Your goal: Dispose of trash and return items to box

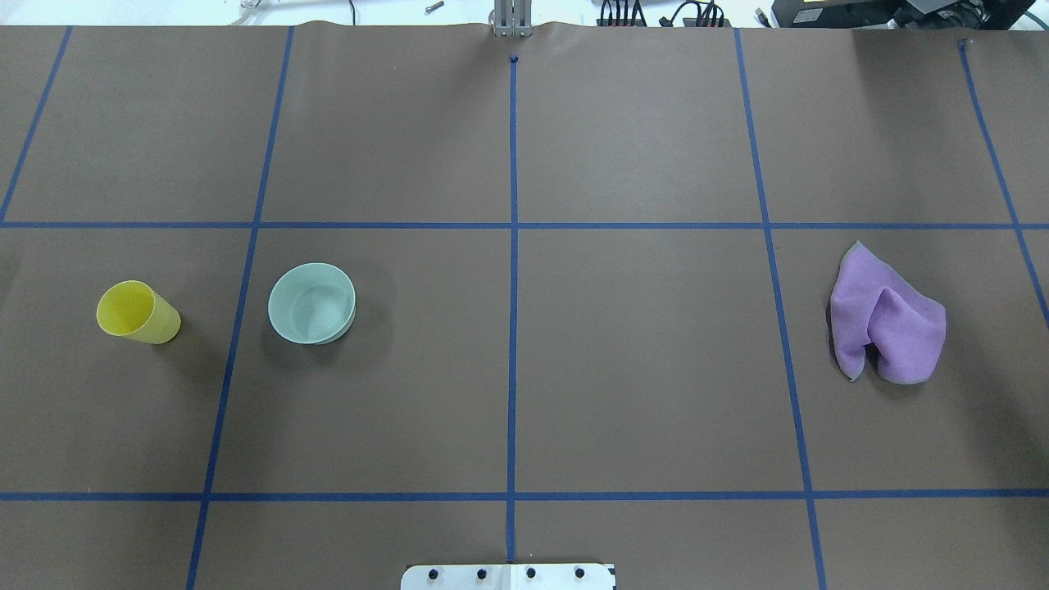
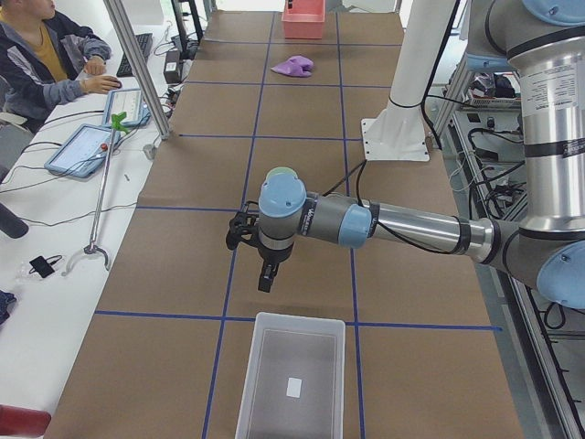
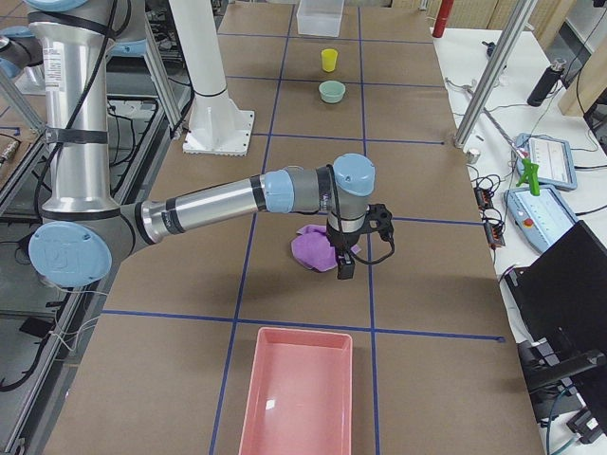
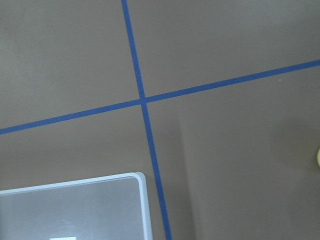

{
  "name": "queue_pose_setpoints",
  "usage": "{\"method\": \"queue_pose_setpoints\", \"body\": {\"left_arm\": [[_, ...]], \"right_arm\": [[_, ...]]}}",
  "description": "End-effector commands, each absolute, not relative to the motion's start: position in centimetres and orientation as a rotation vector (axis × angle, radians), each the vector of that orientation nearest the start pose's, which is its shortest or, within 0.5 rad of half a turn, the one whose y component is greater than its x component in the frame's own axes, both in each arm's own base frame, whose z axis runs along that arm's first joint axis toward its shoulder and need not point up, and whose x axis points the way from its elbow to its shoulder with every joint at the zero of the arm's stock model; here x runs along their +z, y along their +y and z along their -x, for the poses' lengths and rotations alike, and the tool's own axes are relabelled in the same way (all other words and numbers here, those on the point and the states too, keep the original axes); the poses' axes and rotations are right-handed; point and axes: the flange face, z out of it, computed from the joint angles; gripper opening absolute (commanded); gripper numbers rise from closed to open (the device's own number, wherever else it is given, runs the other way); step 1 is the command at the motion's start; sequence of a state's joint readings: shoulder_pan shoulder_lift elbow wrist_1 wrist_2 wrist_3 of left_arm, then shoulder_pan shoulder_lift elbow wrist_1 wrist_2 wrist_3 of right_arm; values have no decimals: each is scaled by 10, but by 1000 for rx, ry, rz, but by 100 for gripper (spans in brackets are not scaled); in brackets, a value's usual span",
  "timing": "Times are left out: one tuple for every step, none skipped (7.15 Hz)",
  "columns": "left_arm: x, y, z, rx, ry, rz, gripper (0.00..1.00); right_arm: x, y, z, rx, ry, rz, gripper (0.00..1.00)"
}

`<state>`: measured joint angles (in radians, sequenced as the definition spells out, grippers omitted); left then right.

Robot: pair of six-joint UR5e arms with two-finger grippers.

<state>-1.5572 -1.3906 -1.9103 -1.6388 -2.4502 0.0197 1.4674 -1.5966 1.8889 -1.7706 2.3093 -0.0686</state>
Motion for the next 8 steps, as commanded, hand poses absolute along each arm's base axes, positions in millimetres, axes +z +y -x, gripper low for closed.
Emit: {"method": "queue_pose_setpoints", "body": {"left_arm": [[562,-411,60,107,949,-224,99],[567,-411,60,101,949,-215,99],[567,-410,61,99,949,-216,99],[566,-409,61,102,951,-219,99],[566,-409,61,102,951,-219,99],[567,-409,61,99,951,-216,99],[564,-409,61,103,950,-223,99],[557,-408,60,107,958,-232,99]], "right_arm": [[541,-474,-18,-195,-740,-72,100],[541,-474,-18,-195,-741,-72,100],[541,-474,-18,-194,-742,-71,100],[542,-473,-18,-193,-741,-70,100],[542,-473,-18,-193,-741,-68,100],[544,-472,-18,-192,-741,-66,100],[544,-472,-18,-192,-741,-66,100],[544,-472,-18,-191,-741,-64,100]]}}
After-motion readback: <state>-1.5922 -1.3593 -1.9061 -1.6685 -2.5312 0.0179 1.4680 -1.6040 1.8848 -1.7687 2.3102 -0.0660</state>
